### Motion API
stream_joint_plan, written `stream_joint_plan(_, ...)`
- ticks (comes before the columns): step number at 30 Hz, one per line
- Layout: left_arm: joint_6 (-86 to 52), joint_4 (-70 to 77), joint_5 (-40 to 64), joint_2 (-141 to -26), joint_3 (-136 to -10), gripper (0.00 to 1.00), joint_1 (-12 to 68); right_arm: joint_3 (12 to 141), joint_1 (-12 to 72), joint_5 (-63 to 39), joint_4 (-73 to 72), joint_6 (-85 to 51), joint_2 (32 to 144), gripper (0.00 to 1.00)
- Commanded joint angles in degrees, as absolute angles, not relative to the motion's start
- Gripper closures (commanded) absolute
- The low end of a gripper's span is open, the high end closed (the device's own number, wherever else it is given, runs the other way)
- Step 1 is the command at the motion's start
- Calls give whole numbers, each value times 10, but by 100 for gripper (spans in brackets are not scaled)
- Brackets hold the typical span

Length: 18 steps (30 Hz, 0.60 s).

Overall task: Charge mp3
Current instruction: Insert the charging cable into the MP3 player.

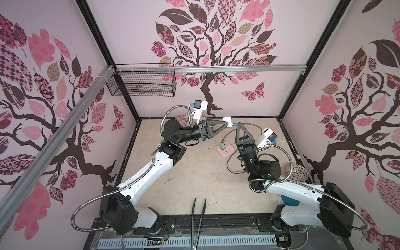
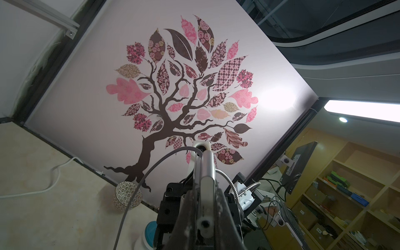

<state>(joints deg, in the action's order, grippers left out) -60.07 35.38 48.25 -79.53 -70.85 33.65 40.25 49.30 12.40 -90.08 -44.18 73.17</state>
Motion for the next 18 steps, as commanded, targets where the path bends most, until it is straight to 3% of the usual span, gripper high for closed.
stream_joint_plan(1, -571, 313, 481, -794, -730, 100, 348, 420, 503, 68, -841, -445, 762, 100)
stream_joint_plan(18, -552, 274, 473, -815, -724, 100, 338, 427, 502, 45, -776, -466, 799, 100)
